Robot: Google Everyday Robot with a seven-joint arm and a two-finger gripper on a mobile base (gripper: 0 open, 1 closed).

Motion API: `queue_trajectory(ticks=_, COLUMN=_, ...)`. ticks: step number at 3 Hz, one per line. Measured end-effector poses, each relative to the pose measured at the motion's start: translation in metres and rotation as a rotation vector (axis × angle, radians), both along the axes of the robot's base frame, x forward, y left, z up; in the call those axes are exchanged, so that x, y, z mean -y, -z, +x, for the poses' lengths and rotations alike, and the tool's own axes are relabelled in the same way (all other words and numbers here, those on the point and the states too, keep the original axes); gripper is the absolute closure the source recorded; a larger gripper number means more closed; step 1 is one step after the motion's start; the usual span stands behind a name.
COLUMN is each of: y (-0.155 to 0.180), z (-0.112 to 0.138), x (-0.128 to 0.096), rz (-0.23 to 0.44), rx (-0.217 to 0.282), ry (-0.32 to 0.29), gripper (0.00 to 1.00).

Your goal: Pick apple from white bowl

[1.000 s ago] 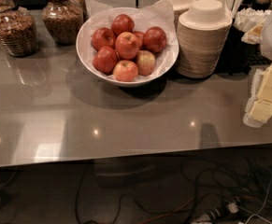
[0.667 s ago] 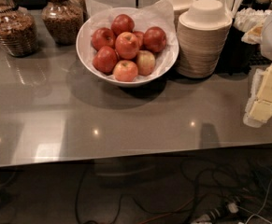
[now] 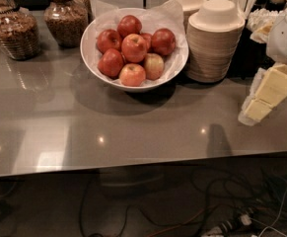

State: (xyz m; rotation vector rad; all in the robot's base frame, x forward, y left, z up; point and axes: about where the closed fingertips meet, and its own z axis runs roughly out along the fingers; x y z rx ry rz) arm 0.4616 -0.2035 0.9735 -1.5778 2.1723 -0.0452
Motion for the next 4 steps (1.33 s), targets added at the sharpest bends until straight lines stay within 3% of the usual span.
queue_trajectory(ticks=1, y=-0.002, z=0.044, x=-0.022, rz=0.135, rx=0.104, ry=0.047, gripper=0.0)
queue_trajectory(ticks=2, y=-0.012, z=0.097, x=-0.051, rz=0.261, rx=0.19, ry=0.047, gripper=0.0)
queue_trajectory(ticks=3, y=-0.025, z=0.143, x=-0.091, rz=0.361, rx=0.225, ry=-0.002, gripper=0.0)
queue_trajectory(ticks=4, y=-0.038, z=0.174, x=-0.141, rz=0.428, rx=0.229, ry=-0.099, gripper=0.0)
